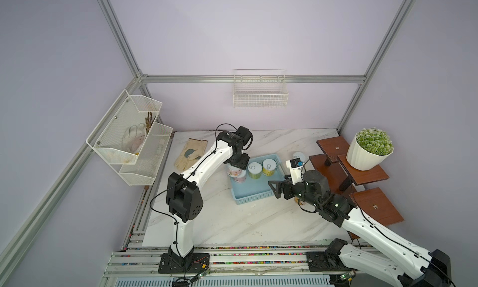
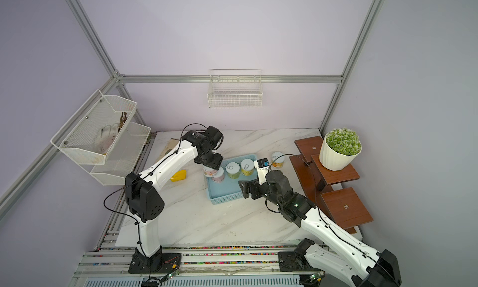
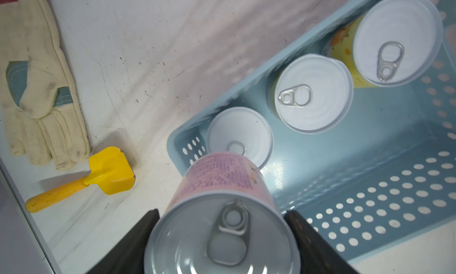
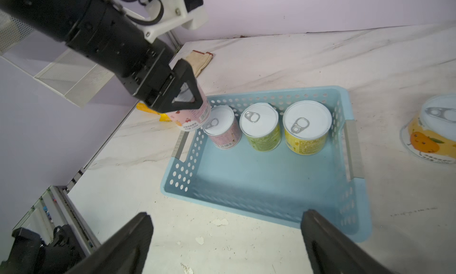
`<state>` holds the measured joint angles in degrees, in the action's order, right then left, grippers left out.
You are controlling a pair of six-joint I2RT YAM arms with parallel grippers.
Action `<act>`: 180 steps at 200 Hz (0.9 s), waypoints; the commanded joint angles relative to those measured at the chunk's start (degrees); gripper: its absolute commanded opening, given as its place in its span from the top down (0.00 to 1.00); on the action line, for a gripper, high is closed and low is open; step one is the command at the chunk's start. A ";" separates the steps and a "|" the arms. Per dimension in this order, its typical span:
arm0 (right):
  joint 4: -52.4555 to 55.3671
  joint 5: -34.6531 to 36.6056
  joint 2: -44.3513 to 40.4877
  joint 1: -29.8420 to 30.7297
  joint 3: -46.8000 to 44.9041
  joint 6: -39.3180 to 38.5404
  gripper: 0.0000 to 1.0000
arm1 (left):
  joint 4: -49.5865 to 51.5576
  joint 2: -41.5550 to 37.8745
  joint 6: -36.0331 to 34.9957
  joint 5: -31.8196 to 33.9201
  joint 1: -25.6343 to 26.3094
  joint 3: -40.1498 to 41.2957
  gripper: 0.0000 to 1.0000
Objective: Put the canned food in the basket
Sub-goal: Pick up the canned food from the center of the board, then place the canned food in the basket.
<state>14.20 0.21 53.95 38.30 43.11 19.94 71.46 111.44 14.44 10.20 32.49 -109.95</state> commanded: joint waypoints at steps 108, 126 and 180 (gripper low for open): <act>3.45 12.26 -4.22 -0.11 -4.87 6.85 0.00 | -13.43 -11.66 7.98 -0.62 6.66 15.14 0.36; 3.39 12.93 -4.91 -0.23 -5.14 7.08 0.00 | -14.28 -12.02 9.13 -0.17 7.21 16.96 0.36; 3.47 14.12 -5.15 -0.51 -5.50 7.53 0.00 | -16.92 -11.93 11.05 0.92 7.92 20.55 0.36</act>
<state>17.32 12.64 49.34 38.24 38.65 26.74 58.85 102.65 23.53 9.28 40.03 -89.43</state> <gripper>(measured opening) 0.999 0.766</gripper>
